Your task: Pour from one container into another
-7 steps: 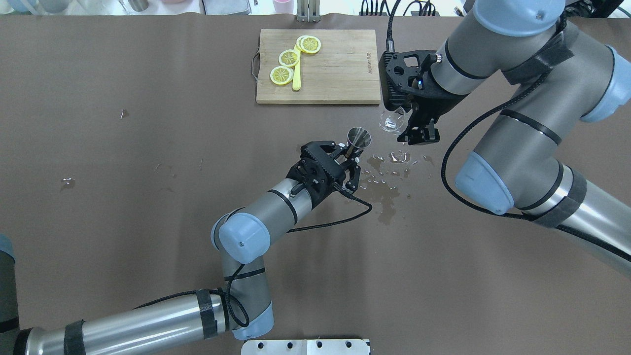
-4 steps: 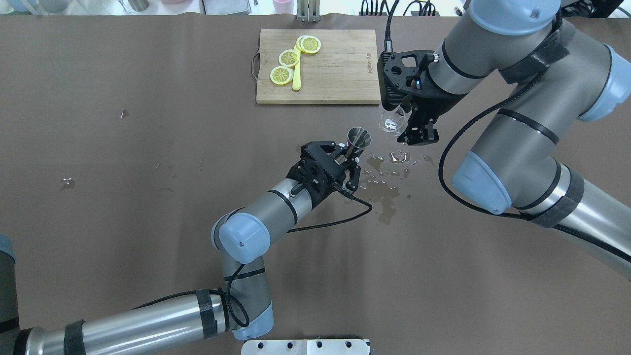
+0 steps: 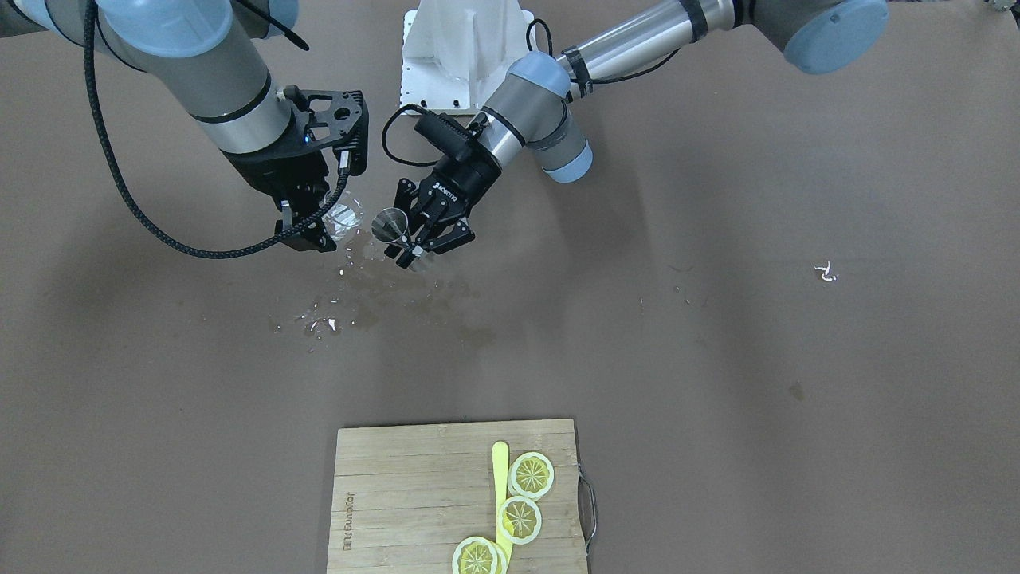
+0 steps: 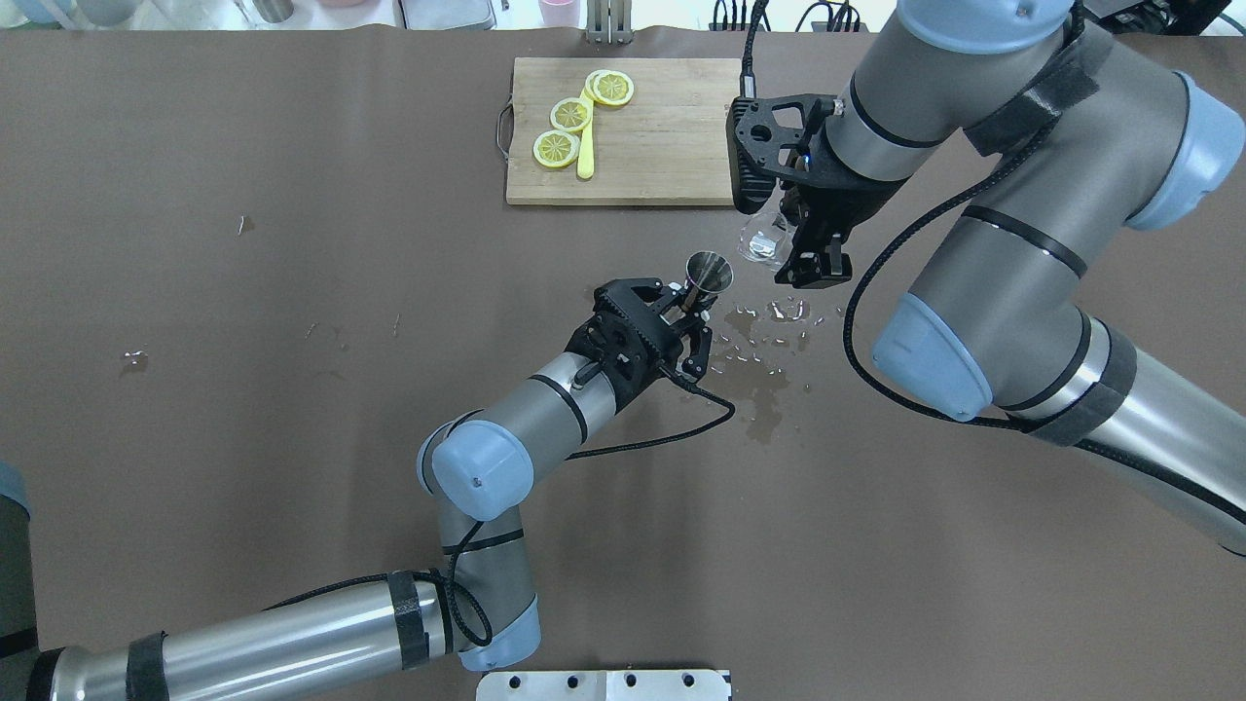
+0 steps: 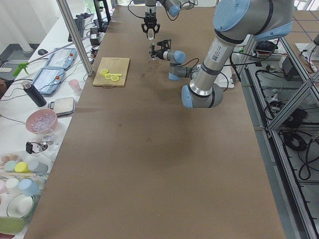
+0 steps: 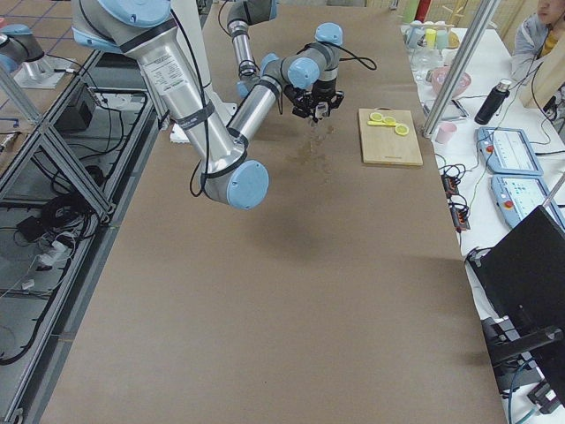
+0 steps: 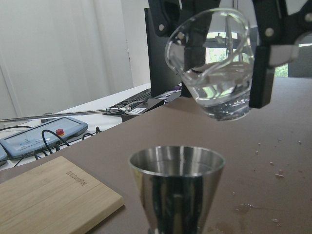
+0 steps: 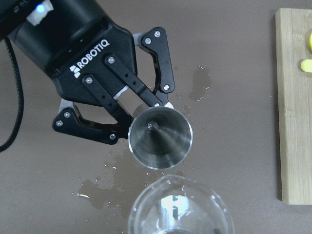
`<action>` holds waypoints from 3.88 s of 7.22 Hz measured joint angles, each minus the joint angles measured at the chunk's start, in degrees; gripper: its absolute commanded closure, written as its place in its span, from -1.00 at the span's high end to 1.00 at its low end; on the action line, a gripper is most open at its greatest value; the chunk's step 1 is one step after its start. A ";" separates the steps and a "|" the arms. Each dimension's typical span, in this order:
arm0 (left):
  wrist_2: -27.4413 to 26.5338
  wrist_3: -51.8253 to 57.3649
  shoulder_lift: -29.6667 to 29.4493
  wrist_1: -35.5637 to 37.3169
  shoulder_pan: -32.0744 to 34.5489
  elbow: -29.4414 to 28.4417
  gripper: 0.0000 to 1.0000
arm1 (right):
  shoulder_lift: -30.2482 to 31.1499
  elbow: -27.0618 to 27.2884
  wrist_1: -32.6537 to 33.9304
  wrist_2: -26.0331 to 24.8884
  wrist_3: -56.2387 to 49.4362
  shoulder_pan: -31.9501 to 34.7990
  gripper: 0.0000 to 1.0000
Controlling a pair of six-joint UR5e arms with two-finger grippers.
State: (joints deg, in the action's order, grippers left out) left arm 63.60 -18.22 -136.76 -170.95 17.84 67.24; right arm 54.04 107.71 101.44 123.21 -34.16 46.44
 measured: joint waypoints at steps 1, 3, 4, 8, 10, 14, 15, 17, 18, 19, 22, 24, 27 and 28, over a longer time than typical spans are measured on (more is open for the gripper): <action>0.02 -0.03 0.00 0.00 0.00 0.00 -1.00 | -0.33 0.03 0.79 0.06 0.16 -0.10 -1.00; 0.03 -0.06 0.00 0.00 0.00 0.00 -1.00 | -1.19 0.10 3.44 0.09 0.42 -0.30 -1.00; 0.03 -0.06 0.00 0.00 0.00 0.03 -1.00 | -1.61 0.11 4.64 0.08 0.47 -0.41 -1.00; 0.04 -0.02 0.06 -0.10 -0.02 0.14 -1.00 | -2.64 0.11 8.16 -0.01 0.50 -0.62 -1.00; 0.04 -0.05 0.09 -0.21 -0.07 0.17 -1.00 | -2.80 0.00 9.55 -0.60 0.48 -1.17 -1.00; 0.04 -0.06 0.16 -0.53 -0.07 0.17 -1.00 | -4.61 -0.06 14.03 -2.28 0.25 -2.19 -1.00; 0.04 -0.06 0.17 -0.58 -0.08 0.17 -1.00 | -4.85 -0.10 14.80 -2.50 0.24 -2.21 -1.00; 0.04 -0.06 0.18 -0.63 -0.09 0.17 -1.00 | -5.67 -0.27 16.37 -2.68 0.23 -2.23 -1.00; 0.04 -0.06 0.18 -0.67 -0.09 0.17 -1.00 | -6.04 -0.50 16.73 -2.70 0.23 -2.23 -1.00; 0.04 -0.06 0.18 -0.69 -0.09 0.17 -1.00 | -6.26 -0.74 16.87 -2.71 0.23 -2.23 -1.00; 0.04 -0.05 0.20 -0.70 -0.09 0.31 -1.00 | -6.88 -1.64 17.04 -2.70 0.25 -2.23 -1.00; 0.04 0.01 0.25 -0.70 -0.09 0.53 -1.00 | -8.38 -3.64 17.25 -2.65 0.25 -2.22 -1.00; 0.04 0.00 0.34 -0.76 -0.09 0.69 -1.00 | -9.82 -5.28 17.83 -3.21 0.23 -2.15 -1.00; 0.04 0.00 0.35 -0.78 -0.09 0.72 -1.00 | -10.11 -5.34 18.41 -3.31 0.23 -2.15 -1.00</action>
State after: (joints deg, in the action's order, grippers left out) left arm 63.63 -18.22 -136.41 -171.73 17.75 67.96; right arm 43.92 102.38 119.86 119.90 -33.93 44.29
